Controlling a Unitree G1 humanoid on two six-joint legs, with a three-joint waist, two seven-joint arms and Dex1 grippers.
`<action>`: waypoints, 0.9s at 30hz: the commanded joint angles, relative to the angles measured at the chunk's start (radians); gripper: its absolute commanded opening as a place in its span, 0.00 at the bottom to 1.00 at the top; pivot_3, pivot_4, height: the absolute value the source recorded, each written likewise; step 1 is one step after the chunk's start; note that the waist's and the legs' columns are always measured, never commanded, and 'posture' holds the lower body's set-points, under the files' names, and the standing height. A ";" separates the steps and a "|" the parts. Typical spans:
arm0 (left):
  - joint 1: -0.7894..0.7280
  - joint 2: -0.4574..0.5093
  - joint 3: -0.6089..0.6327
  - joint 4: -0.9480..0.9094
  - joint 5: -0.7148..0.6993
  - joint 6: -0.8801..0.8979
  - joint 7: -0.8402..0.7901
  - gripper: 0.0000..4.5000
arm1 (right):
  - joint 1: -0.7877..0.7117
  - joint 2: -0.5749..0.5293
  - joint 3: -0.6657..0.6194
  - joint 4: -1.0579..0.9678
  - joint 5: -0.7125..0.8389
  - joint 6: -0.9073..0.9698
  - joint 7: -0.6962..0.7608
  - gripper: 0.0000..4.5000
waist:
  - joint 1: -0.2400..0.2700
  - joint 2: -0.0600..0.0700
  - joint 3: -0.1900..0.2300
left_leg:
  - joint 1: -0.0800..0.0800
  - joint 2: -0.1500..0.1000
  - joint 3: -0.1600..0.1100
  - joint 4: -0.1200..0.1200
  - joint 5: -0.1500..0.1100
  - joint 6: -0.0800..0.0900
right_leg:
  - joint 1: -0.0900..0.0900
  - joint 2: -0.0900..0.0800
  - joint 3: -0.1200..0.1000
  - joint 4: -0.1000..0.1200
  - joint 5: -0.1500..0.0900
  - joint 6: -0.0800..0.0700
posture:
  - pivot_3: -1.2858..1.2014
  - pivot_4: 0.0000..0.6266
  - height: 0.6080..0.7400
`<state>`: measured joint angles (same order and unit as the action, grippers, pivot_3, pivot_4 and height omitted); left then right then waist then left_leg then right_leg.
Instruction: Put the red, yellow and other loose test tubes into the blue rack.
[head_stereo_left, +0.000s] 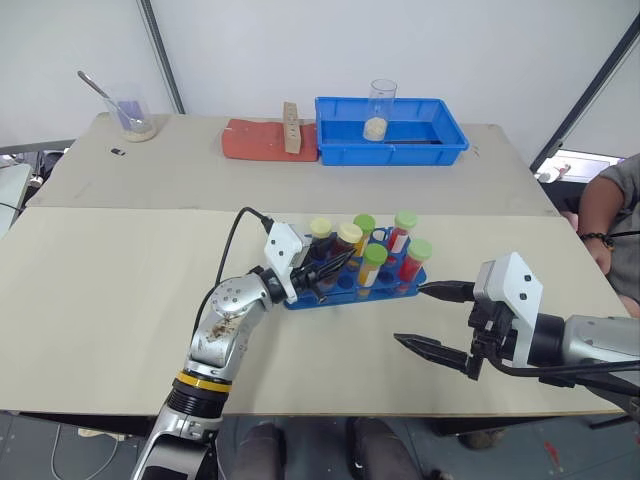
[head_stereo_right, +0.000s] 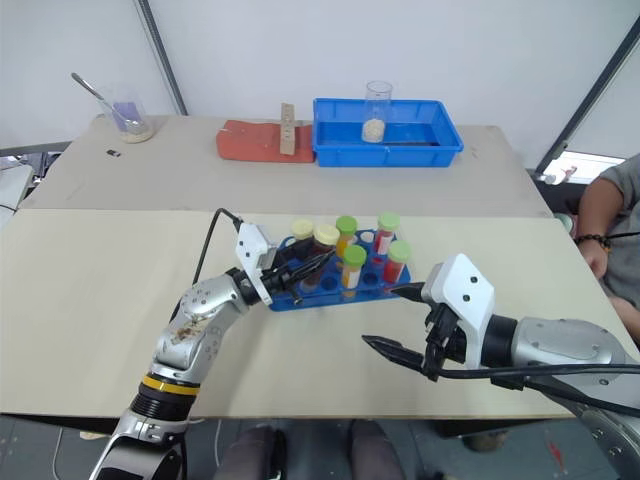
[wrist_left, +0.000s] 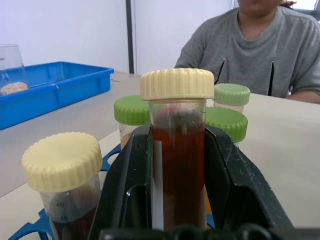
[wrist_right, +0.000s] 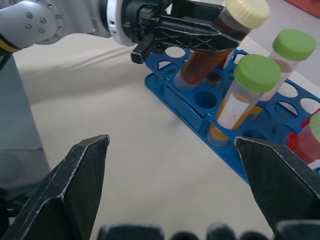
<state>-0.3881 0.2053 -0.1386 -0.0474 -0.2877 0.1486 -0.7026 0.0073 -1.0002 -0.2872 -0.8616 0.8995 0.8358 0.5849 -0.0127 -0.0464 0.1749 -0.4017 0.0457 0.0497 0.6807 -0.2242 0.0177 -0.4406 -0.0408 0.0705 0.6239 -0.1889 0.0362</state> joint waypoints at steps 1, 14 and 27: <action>0.031 0.000 -0.001 0.004 0.016 -0.038 0.006 0.20 | -0.022 0.010 -0.009 -0.010 -0.019 -0.026 -0.008 0.99 | 0.000 0.000 0.000 | 0.000 0.000 0.000 0.000 0.000 0.000 | 0.000 0.000 0.000 0.000 0.000 0.000 | 0.52 0.24 1.00; 0.103 0.030 0.004 -0.024 0.013 -0.061 0.018 0.75 | -0.046 0.034 -0.009 0.031 -0.002 -0.017 0.006 0.99 | -0.002 0.000 0.000 | 0.001 0.000 0.000 -0.001 0.000 0.000 | 0.000 0.000 0.000 0.000 -0.001 -0.001 | 0.52 0.24 1.00; 0.262 0.465 0.162 -0.352 -0.050 0.177 -0.121 0.99 | 0.026 -0.032 -0.028 0.186 -0.238 -0.265 0.283 0.99 | -0.003 0.001 0.000 | 0.002 0.002 0.001 -0.003 0.000 0.000 | -0.002 0.000 -0.001 -0.001 -0.003 -0.004 | 0.52 0.24 1.00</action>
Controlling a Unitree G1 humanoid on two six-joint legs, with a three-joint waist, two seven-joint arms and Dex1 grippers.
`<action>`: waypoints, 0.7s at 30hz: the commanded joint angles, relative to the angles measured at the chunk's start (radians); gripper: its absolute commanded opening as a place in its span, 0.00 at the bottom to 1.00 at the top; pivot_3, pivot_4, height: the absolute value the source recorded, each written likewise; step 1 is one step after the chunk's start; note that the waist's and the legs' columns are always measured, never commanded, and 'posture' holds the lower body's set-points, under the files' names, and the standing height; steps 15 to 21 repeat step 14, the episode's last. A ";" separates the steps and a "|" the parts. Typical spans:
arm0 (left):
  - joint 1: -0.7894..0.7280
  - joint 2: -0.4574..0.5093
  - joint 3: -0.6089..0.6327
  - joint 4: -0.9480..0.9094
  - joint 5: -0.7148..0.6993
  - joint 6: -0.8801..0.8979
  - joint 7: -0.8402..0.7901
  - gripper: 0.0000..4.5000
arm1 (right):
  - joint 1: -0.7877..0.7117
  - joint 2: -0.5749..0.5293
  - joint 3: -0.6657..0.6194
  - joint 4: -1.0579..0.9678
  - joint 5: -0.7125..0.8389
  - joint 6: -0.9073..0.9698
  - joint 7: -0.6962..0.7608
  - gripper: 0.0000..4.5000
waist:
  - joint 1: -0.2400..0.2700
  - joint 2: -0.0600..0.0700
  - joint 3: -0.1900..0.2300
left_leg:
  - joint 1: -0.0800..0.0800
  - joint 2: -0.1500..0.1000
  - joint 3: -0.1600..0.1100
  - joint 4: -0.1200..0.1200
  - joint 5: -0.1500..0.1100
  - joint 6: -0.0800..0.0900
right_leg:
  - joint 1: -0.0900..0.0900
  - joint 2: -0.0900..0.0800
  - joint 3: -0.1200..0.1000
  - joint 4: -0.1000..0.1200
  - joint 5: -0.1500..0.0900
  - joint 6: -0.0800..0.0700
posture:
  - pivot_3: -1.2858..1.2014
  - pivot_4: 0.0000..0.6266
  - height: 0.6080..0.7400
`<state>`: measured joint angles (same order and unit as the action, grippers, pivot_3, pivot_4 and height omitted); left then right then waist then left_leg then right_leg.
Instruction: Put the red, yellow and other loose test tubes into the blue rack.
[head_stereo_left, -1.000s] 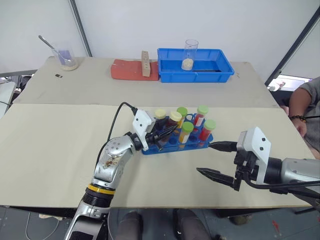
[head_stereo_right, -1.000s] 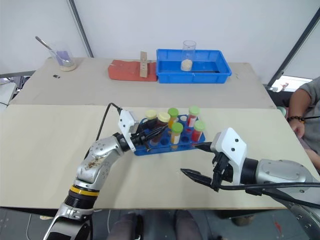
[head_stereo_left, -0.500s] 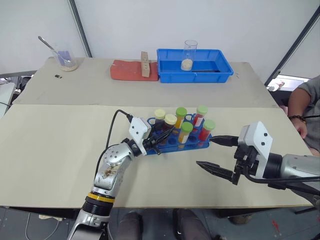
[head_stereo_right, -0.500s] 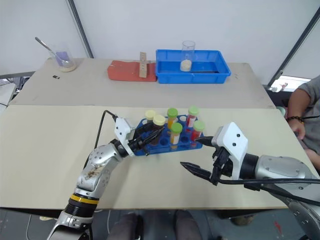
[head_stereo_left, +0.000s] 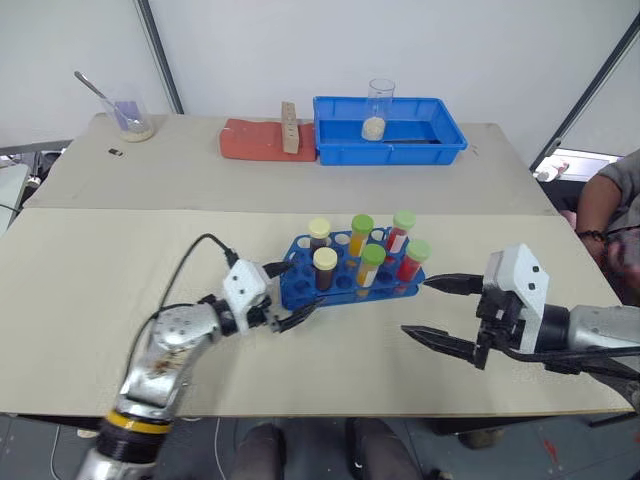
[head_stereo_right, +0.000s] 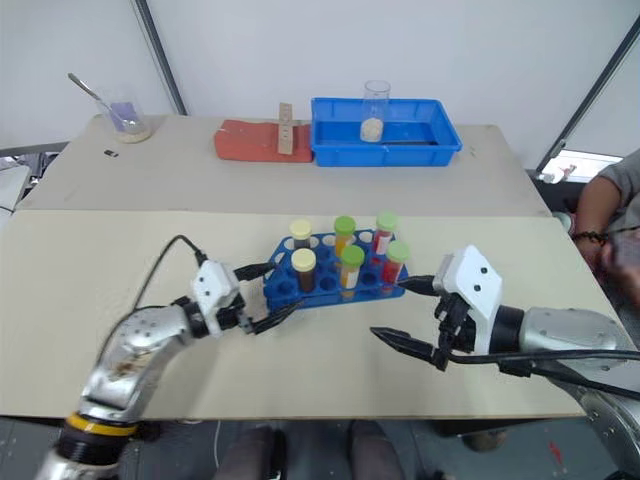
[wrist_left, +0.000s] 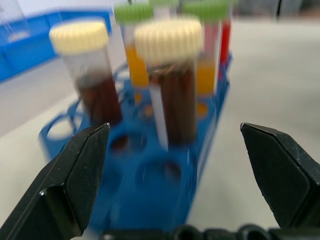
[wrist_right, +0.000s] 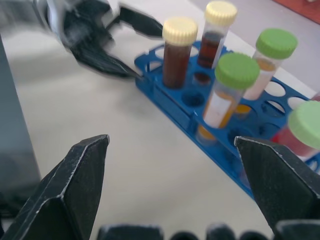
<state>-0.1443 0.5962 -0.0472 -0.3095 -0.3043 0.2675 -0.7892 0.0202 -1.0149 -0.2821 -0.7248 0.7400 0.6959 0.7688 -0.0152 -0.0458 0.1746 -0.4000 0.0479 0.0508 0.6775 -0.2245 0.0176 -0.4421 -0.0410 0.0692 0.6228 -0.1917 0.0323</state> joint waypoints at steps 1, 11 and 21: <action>0.038 0.111 0.095 -0.111 -0.027 0.072 -0.034 0.99 | 0.021 -0.022 -0.041 0.083 -0.107 -0.181 0.147 0.99 | 0.000 0.000 0.000 | 0.000 0.000 0.000 0.000 0.000 0.000 | 0.000 0.000 0.000 0.000 0.000 0.000 | 0.52 0.24 1.00; 0.238 0.289 0.382 -0.138 -0.035 0.125 -0.064 0.99 | -0.096 -0.151 -0.033 0.415 -0.184 -0.319 0.443 0.99 | 0.005 0.001 0.001 | -0.001 0.001 0.004 -0.002 0.000 0.000 | -0.005 -0.003 -0.001 -0.001 -0.001 -0.001 | 0.52 0.24 1.00; 0.234 0.272 0.378 -0.141 -0.046 0.129 -0.060 0.99 | -0.146 -0.148 -0.006 0.442 -0.199 -0.320 0.458 0.99 | 0.003 0.001 0.001 | -0.005 0.001 0.005 -0.002 0.000 0.000 | -0.010 -0.003 0.000 -0.001 0.000 -0.001 | 0.52 0.24 1.00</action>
